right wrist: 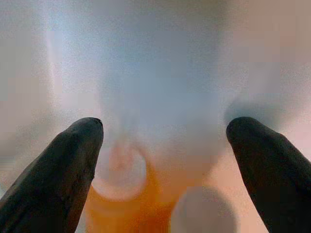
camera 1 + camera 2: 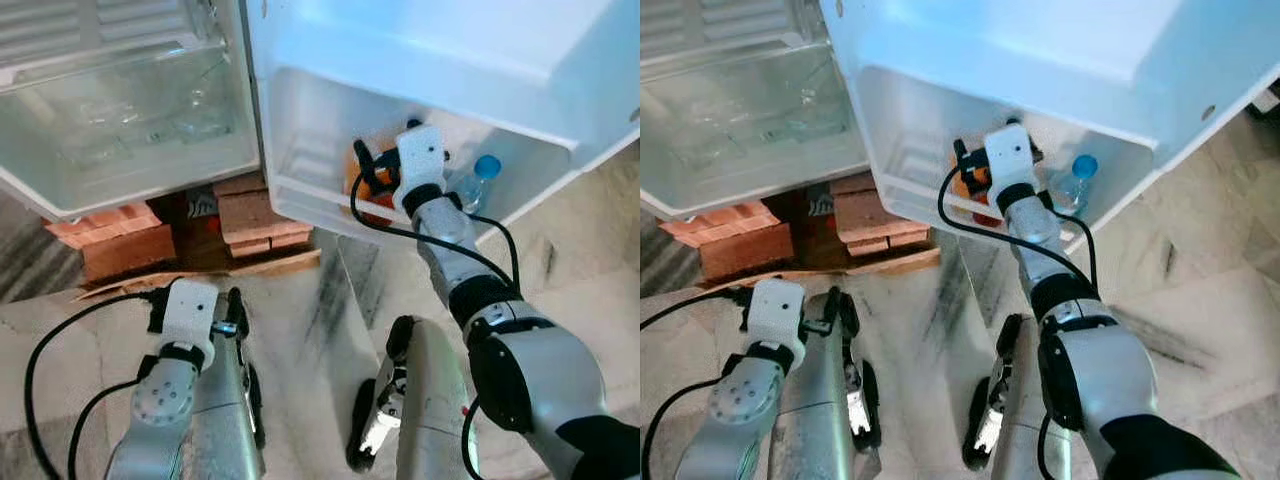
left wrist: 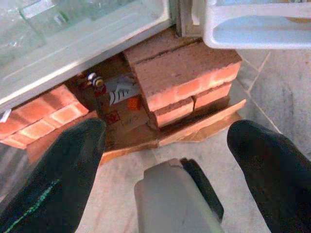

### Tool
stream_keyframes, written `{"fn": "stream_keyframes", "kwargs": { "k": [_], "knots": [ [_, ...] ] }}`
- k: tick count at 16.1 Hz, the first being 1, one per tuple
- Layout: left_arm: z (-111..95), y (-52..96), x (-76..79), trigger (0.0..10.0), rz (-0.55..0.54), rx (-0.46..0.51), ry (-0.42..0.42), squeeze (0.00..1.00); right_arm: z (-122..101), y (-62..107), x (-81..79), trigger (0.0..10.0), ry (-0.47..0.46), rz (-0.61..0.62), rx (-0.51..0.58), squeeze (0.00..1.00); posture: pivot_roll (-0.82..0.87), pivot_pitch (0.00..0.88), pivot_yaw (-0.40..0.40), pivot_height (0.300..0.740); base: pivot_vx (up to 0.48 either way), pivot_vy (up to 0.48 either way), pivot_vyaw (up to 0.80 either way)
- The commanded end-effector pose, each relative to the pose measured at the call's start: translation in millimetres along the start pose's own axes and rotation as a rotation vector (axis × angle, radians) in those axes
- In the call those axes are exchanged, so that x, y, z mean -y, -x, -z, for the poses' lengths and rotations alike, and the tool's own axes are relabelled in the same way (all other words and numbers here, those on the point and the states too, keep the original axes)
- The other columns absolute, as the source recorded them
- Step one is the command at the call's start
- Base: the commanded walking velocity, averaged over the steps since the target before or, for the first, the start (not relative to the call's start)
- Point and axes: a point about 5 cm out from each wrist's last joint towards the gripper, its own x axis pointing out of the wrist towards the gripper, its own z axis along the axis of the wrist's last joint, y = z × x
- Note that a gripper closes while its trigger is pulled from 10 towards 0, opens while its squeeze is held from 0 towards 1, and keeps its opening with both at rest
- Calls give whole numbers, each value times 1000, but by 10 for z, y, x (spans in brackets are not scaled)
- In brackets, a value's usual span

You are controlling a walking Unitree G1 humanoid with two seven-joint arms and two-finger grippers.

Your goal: Restocking fridge

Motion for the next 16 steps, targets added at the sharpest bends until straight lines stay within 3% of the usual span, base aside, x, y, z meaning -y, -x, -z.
{"fn": "stream_keyframes", "kwargs": {
  "k": [1, 5, 6, 7, 8, 9, 12, 14, 16],
  "knots": [
    [87, 17, 28, 10000, 17, -28, 3, 0, 6, 59, 47, 10000, -14, 11, 40, 1000, 251, 238, -53, 527, 0, 0, 0],
    [117, -60, 42, 10000, 17, -13, -1, 0, 64, 322, 61, 10000, -37, 31, 138, 1000, 232, 184, -50, 527, 0, 0, 0],
    [144, -81, 9, 10000, 2, -10, -10, 0, 163, 536, 50, 10000, -89, 100, 127, 1000, 219, 148, -48, 527, 0, 0, 0],
    [150, -85, 2, 10000, 0, -9, -12, 0, 190, 587, 47, 10000, -109, 120, 117, 1000, 219, 148, -48, 527, 0, 0, 0],
    [152, -106, -5, 10000, -4, -4, -20, 0, 276, 755, -17, 10000, -117, 145, 83, 27, 218, 118, -53, 527, 0, 0, 0],
    [125, -133, -20, 10000, -10, 9, -24, 0, 410, 927, -91, 10000, -169, 191, -9, 0, 229, 104, -45, 527, 0, 0, 0],
    [135, -176, -91, 10000, -62, 38, -7, 0, 513, 1242, -151, 10000, -202, 209, -90, 0, 191, 68, -43, 527, 0, 0, 0],
    [175, -167, -65, 10000, -72, 52, 11, 0, 489, 1329, -148, 10000, -241, 211, -90, 0, 175, 35, -41, 527, 0, 0, 0],
    [175, -180, -5, 10000, -57, 57, 24, 0, 492, 1360, -143, 10000, -216, 213, -118, 0, 172, 19, -41, 547, 0, 0, 0]
  ]
}}
